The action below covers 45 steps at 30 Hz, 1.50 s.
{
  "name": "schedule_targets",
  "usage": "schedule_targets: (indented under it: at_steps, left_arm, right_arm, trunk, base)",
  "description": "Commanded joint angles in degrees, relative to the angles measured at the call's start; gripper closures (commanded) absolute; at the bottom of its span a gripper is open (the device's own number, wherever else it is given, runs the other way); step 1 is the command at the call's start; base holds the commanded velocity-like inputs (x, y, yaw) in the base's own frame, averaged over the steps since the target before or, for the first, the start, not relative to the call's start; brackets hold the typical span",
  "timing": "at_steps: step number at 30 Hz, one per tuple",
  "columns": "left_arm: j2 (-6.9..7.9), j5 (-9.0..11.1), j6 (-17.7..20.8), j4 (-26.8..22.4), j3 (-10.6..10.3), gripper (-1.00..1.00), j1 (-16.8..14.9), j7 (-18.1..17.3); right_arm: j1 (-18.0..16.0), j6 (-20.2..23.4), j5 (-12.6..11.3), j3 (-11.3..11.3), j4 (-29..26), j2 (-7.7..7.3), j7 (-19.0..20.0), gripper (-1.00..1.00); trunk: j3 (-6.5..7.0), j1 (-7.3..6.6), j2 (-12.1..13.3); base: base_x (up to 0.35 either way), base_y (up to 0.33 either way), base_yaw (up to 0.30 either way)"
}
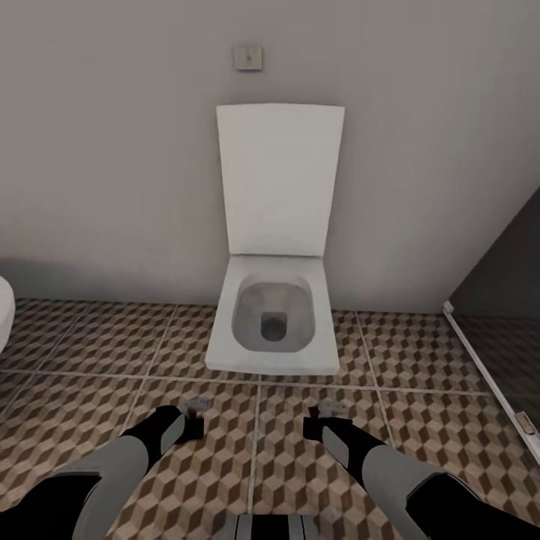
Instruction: Take the four mousetraps from the cabinet in the bathroom and place them on the bathroom floor. Make sure all four end up on the same floor surface, and ensure that at least two of them are either under or directly next to the same bathroom sink.
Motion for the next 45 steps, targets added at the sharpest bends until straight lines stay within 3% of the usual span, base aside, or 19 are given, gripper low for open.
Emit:
schedule_targets:
  at_steps: [1, 10, 20, 45]
  left_arm:
    - [-0.04, 0.40, -0.51, -0.10, -0.02, 1.00, 0.01, 0.42]
    - [0.22, 0.37, -3.47, -0.15, 0.02, 1.00, 0.01, 0.42]
    - [0.19, 0.37, -4.08, -0.16, 0.04, 1.00, 0.01, 0.42]
    - [0.19, 0.37, -3.89, -0.16, 0.04, 1.00, -0.06, 0.42]
  right_arm:
    - [-0.01, 0.27, -0.46, 0.47, -0.13, -0.02, -0.30, 1.00]
    - [-0.01, 0.22, -0.38, 0.51, -0.13, 0.11, -0.30, 1.00]
    - [-0.01, 0.22, -0.36, 0.55, -0.13, 0.14, -0.30, 1.00]
    - [-0.01, 0.30, -0.34, 0.55, -0.05, 0.08, -0.30, 1.00]
  trunk:
    - [-0.08, -0.01, -0.02]
    - [-0.19, -0.01, -0.02]
    - [-0.19, -0.01, -0.02]
    - [-5.30, 0.97, -1.10]
  base:
    - [0.000, 0.000, -0.050]
    - [0.000, 0.000, -0.018]
    - [0.000, 0.000, 0.000]
    - [0.000, 0.000, 0.000]
